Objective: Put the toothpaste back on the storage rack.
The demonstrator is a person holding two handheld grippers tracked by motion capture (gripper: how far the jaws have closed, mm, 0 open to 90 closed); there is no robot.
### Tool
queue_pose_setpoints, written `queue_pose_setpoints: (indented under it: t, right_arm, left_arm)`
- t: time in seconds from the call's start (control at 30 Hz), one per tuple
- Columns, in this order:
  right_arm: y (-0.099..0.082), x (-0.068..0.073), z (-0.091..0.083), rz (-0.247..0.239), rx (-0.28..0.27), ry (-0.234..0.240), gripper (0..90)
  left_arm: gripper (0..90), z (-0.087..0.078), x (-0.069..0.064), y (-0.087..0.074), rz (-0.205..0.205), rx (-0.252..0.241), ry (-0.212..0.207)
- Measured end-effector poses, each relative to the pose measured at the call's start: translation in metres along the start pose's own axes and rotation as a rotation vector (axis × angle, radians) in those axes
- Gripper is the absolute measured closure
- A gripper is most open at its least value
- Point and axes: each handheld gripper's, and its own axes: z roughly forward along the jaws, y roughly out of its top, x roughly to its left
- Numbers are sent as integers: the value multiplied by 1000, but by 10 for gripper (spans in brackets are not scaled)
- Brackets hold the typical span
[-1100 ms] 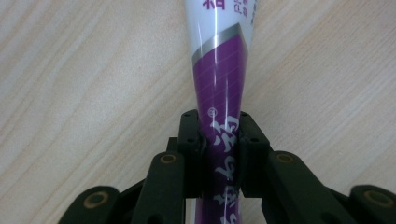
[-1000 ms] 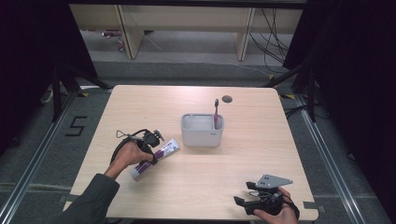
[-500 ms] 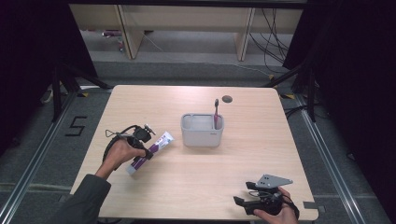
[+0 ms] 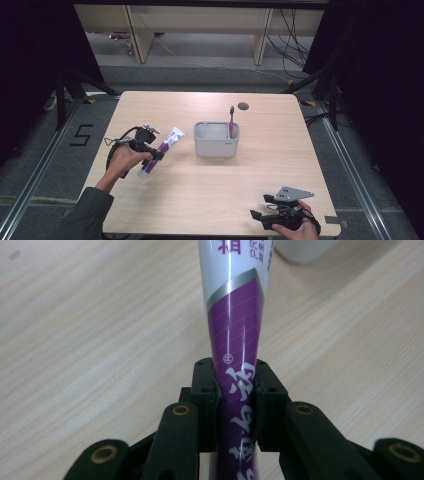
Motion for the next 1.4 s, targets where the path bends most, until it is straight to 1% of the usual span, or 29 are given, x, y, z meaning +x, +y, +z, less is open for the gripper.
queue_pose_setpoints:
  t: [0.07, 0.13, 0.17, 0.2, 0.23, 0.27, 0.3, 0.33, 0.37, 0.4, 0.43, 0.5, 0.6, 0.63, 0.7, 0.73, 0.77, 0.83, 0.87, 0.9, 0.97, 1.0, 1.07, 1.17, 1.2, 1.27, 1.3, 1.37, 1.4]
  right_arm:
    - [0, 0, 0, -1, -1, -1, 243]
    - [0, 0, 0, 1, 1, 0, 243]
    - [0, -1, 0, -10, -3, -6, 243]
    - [0, -1, 0, -9, -8, -6, 243]
    - [0, -1, 0, -9, -8, -12, 243]
    - [0, -1, 0, -8, -8, -9, 243]
    - [0, 1, 0, 14, -1, -6, 243]
    - [0, 1, 0, 15, -1, -7, 243]
    - [0, 0, 0, 11, -2, -7, 243]
    - [0, 0, 0, 16, -2, -6, 243]
    - [0, 0, 0, 10, -4, -6, 243]
    - [0, -1, 0, 1, -7, -6, 243]
    - [0, 0, 0, 17, -2, -5, 242]
    - [0, -1, 0, 0, -7, -8, 242]
    - [0, -1, 0, 2, -8, -4, 242]
    - [0, -1, 0, 2, -10, -4, 242]
    - [0, -1, 0, 10, -9, 1, 242]
    - [0, -1, -1, 9, -1, 1, 241]
    - [0, -2, -1, -2, -9, -4, 241]
    - [0, -1, 0, 9, -7, 1, 242]
    - [0, -2, 0, -4, -11, -5, 241]
    - [0, 0, -1, 20, -4, -2, 241]
    - [0, -2, -1, -3, -8, -1, 241]
    - [0, -2, -1, -4, -8, -3, 241]
    - [0, -3, 0, -17, -17, -1, 241]
    - [0, -3, 0, -17, -17, -1, 242]
    - [0, -3, 0, -19, -13, 1, 241]
    - [0, -3, -1, -19, -10, -4, 241]
    - [0, -4, -1, -22, -10, -5, 241]
  left_arm:
    - [754, -4, 0, 2, -17, -29, -2]
    - [754, -6, 1, 3, -21, -58, 2]
    - [754, -8, 1, 4, -22, -71, 2]
    - [754, -10, 1, 5, -19, -76, 3]
    - [754, -12, 0, 6, -25, -101, 5]
    - [754, -13, 1, 7, -24, -105, 3]
    - [754, -15, 0, 8, -33, -135, 5]
    - [754, -16, 0, 9, -33, -155, 5]
    - [754, -19, 0, 11, -38, -161, -9]
    - [754, -22, -1, 13, -38, -181, -4]
    - [754, -24, -1, 15, -33, -186, -2]
    - [754, -27, -3, 19, -37, -219, 4]
    - [754, -36, -7, 27, -45, -267, 3]
    - [754, -39, -9, 31, -50, -293, 8]
    - [754, -42, -12, 37, -39, -317, 2]
    - [754, -43, -13, 38, -40, -323, 1]
    - [754, -45, -15, 42, -49, -338, -13]
    - [754, -46, -20, 48, -49, -370, -15]
    - [754, -47, -22, 51, -48, -376, -24]
    - [754, -47, -25, 54, -49, -389, -20]
    - [754, -47, -30, 61, -37, -390, -31]
    - [754, -47, -33, 64, -30, -400, -26]
    - [754, -46, -38, 70, -26, -409, -38]
    - [754, -45, -47, 81, -12, -424, -40]
    - [754, -44, -49, 84, -10, -428, -45]
    - [754, -42, -54, 90, -14, -443, -49]
    - [754, -42, -55, 93, -9, -436, -52]
    - [754, -40, -59, 98, -7, -445, -45]
    - [754, -39, -61, 100, -10, -447, -50]
